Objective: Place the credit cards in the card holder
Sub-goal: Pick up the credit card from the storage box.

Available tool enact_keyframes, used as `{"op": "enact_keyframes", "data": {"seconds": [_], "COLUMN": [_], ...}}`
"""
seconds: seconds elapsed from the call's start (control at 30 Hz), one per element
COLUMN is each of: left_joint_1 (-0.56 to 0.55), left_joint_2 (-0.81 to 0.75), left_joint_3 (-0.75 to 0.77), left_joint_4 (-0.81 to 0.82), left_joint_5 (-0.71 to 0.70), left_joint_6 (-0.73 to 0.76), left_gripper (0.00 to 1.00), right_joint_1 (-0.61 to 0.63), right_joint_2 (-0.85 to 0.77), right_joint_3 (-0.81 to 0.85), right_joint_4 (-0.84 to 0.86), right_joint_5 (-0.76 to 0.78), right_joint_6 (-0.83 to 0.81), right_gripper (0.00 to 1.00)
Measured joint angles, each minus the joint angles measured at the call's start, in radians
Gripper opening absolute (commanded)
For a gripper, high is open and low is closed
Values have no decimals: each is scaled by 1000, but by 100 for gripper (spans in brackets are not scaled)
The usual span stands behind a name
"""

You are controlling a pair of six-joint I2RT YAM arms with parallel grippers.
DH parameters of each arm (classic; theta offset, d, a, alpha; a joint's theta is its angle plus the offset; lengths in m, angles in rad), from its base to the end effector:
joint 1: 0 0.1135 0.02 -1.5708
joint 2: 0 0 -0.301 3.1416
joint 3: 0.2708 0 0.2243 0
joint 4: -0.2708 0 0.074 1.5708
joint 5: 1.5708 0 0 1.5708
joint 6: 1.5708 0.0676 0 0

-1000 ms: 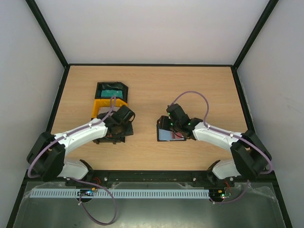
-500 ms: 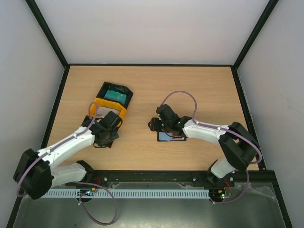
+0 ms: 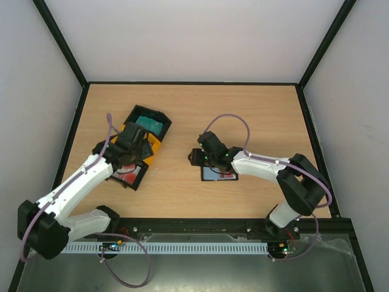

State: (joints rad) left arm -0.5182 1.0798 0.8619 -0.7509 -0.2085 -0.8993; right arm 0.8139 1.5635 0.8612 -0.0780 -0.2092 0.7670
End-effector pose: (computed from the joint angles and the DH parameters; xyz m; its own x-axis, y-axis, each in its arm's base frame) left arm 0.1645 -0.0777 0.2753 -0.7451 -0.4568 -0.4859 -0.3224 0.8845 -0.3372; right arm 0.2103 0.2431 0.2221 -0.9116 0.0235 -0.4103 -0.2497 0.7613 0.5984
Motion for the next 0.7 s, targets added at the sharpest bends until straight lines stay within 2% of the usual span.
{"op": "enact_keyframes", "data": {"seconds": [0.17,0.33,0.5,0.7], "left_joint_1": [83,184,295,365], "left_joint_2": [175,359,486,557], "left_joint_3": [152,206,240,247], "left_joint_4": [70,88,93,134], "left_joint_5": [117,215,293,356], "left_joint_6": [195,357,452,520], "left_gripper": [53,50,48,34], "right_joint_1": [0,0,0,0], "right_joint_2": [40,82,119,160], "right_joint_3": [15,37,46,51], "right_joint_4": [15,56,109,153], "right_joint_5": [-22,-61,-104,-134], "right_joint_6": [-2,-5,-4,-2], "right_gripper": [49,49,48,46]}}
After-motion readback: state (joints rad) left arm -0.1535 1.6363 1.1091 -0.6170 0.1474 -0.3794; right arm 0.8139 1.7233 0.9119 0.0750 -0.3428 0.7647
